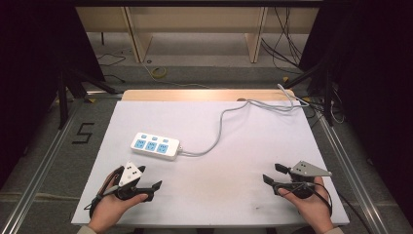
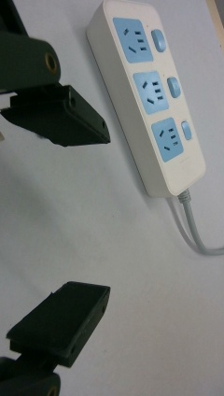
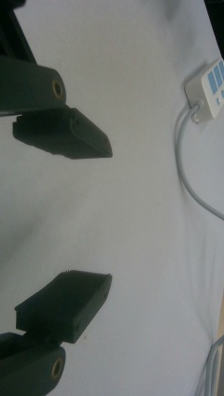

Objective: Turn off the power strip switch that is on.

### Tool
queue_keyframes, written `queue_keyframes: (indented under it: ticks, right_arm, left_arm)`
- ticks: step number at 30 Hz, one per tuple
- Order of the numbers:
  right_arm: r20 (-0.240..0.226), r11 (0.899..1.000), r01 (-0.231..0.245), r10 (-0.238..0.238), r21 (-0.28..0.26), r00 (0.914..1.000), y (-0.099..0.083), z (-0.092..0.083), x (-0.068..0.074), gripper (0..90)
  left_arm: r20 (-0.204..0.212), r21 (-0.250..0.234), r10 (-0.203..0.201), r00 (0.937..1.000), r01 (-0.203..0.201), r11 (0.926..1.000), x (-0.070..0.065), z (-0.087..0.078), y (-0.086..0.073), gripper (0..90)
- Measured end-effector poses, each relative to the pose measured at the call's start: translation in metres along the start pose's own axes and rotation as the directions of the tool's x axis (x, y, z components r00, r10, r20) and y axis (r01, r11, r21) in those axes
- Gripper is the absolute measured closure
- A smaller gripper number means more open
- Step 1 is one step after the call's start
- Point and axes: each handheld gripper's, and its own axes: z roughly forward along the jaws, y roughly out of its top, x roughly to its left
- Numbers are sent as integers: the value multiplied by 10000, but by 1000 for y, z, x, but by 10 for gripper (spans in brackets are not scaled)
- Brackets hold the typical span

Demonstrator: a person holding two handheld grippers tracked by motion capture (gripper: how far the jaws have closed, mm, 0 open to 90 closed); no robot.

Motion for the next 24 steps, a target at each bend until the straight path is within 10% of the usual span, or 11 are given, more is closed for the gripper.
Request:
queue_keyframes:
  ticks: [5,14,24]
  right_arm:
    - [47,9998,115,-116,159,9999,1,2,2,372]
    - [-52,9996,130,-129,265,9999,0,4,3,368]
    - [-240,9994,227,-221,255,9995,1,7,6,357]
  left_arm:
    - [44,-105,55,10000,-55,9999,0,-3,-1,272]
    - [-660,-104,-40,9978,34,9999,1,-12,5,867]
    - [-471,20,-259,9986,260,9997,-4,-9,15,895]
